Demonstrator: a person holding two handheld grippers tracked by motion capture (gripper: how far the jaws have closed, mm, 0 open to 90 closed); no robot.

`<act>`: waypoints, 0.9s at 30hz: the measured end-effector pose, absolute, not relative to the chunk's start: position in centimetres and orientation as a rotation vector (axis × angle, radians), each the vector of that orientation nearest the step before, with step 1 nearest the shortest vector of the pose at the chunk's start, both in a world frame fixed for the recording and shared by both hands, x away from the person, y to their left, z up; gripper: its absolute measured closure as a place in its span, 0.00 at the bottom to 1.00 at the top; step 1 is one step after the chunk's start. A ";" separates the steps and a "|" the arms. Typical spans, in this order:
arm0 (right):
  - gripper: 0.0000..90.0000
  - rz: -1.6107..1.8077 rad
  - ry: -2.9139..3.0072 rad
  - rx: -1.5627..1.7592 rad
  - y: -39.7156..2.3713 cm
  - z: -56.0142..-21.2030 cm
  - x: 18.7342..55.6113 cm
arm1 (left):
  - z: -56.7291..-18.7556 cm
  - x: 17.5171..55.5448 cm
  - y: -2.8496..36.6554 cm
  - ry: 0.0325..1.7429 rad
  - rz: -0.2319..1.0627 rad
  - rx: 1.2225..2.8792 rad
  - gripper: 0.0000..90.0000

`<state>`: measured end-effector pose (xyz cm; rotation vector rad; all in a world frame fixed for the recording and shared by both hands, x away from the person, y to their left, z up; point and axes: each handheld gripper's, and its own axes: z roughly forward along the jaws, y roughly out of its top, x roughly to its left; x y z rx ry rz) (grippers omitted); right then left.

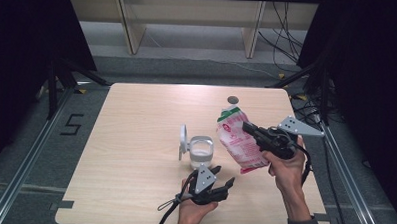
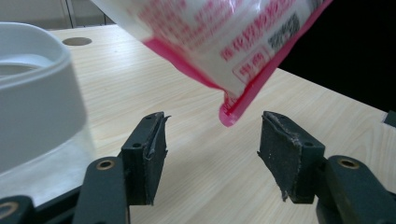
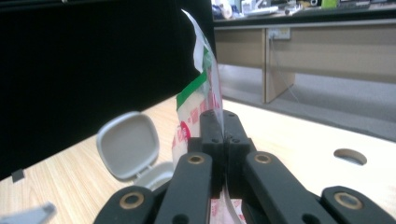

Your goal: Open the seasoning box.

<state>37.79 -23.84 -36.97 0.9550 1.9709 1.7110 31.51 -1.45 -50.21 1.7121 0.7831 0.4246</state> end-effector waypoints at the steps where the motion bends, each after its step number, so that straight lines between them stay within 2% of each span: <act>1: 1.00 1.709 1.974 0.974 -23.8 -37.3 37.8 | -50.2 31.3 -1.1 0.828 0.426 1.694 0.45; 10: 1.00 1.679 2.019 1.051 -25.3 -40.6 38.1 | -49.8 30.7 0.5 0.839 0.468 1.691 0.45; 20: 1.00 1.626 2.013 1.055 -27.8 -40.5 35.9 | -49.8 30.8 1.4 0.843 0.501 1.699 0.45; 27: 1.00 1.522 2.019 1.071 -29.5 -40.8 35.7 | -49.6 31.0 2.1 0.836 0.527 1.697 0.45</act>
